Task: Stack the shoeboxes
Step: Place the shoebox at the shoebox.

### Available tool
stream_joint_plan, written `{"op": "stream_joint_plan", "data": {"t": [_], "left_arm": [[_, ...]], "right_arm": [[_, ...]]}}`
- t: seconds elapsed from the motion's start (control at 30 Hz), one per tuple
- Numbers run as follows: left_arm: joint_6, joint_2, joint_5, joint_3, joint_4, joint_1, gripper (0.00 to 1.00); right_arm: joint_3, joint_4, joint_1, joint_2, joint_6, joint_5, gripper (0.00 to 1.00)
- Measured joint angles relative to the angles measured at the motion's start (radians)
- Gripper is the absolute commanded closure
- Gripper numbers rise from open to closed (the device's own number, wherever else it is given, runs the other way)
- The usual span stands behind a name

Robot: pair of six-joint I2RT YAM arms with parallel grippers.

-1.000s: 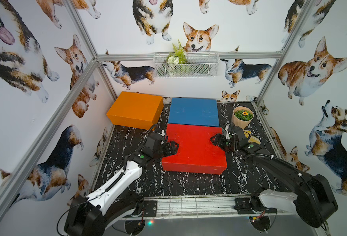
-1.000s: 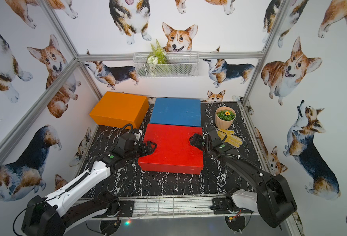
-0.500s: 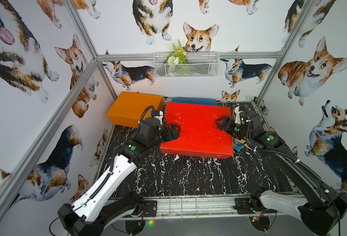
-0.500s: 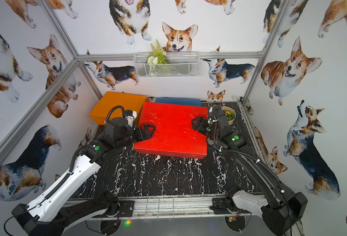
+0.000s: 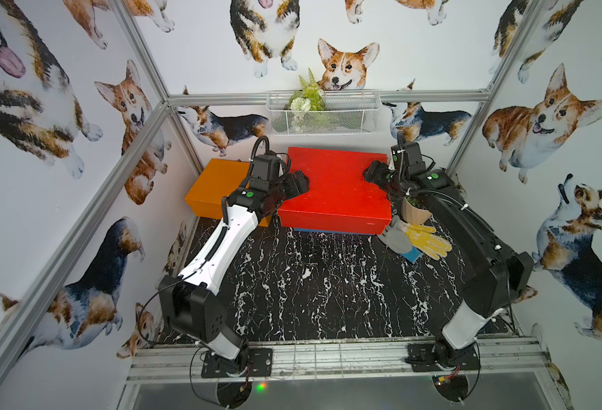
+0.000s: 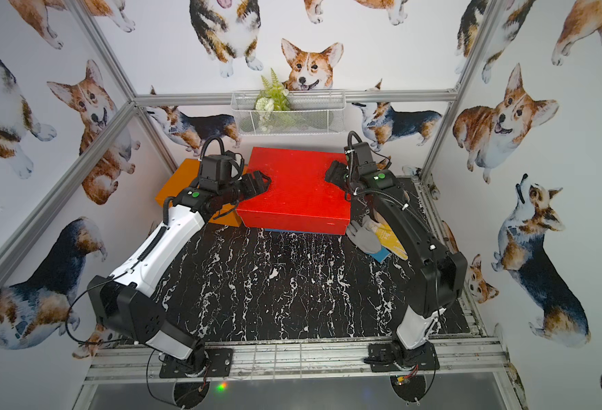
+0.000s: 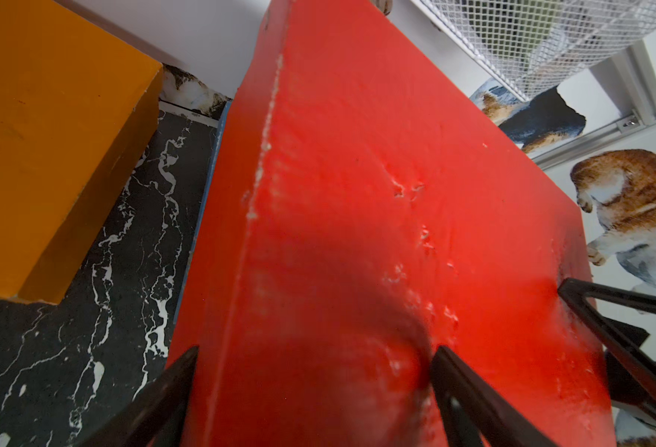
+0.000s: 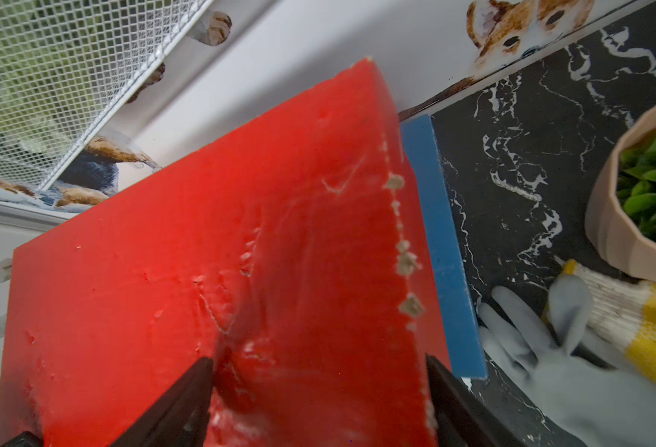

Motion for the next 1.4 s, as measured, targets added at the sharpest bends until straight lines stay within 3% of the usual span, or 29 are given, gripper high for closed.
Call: {"op": "stream_joint_plan", "data": {"t": [0.27, 0.53, 0.67, 0.73, 0.8, 1.03, 1.4], "left_arm": [[0.000, 0.220, 0.073, 0.122, 0.003, 0.049, 0.10], [-0.004, 0.329, 0.128, 0.156, 0.060, 0.091, 0.10], [-0.003, 0.373, 0.172, 0.196, 0.095, 0.113, 0.08], [0.000, 0.383, 0.194, 0.203, 0.105, 0.120, 0.00], [0.005, 0.383, 0.209, 0.203, 0.106, 0.123, 0.00], [0.023, 0.377, 0.271, 0.204, 0.061, 0.147, 0.00], [0.059, 0.280, 0.277, 0.188, -0.010, 0.198, 0.00]], "right_arm": [[0.165, -0.042, -0.037, 0.213, -0.019, -0.016, 0.18], [0.306, -0.080, -0.055, 0.359, -0.044, -0.027, 0.18], [0.344, -0.080, -0.070, 0.391, -0.050, -0.042, 0.10], [0.353, -0.079, -0.076, 0.398, -0.069, -0.055, 0.05], [0.358, -0.079, -0.081, 0.401, -0.072, -0.071, 0.00], [0.357, -0.089, -0.113, 0.365, -0.095, -0.107, 0.00], [0.314, -0.121, -0.156, 0.227, -0.132, -0.079, 0.00]]}}
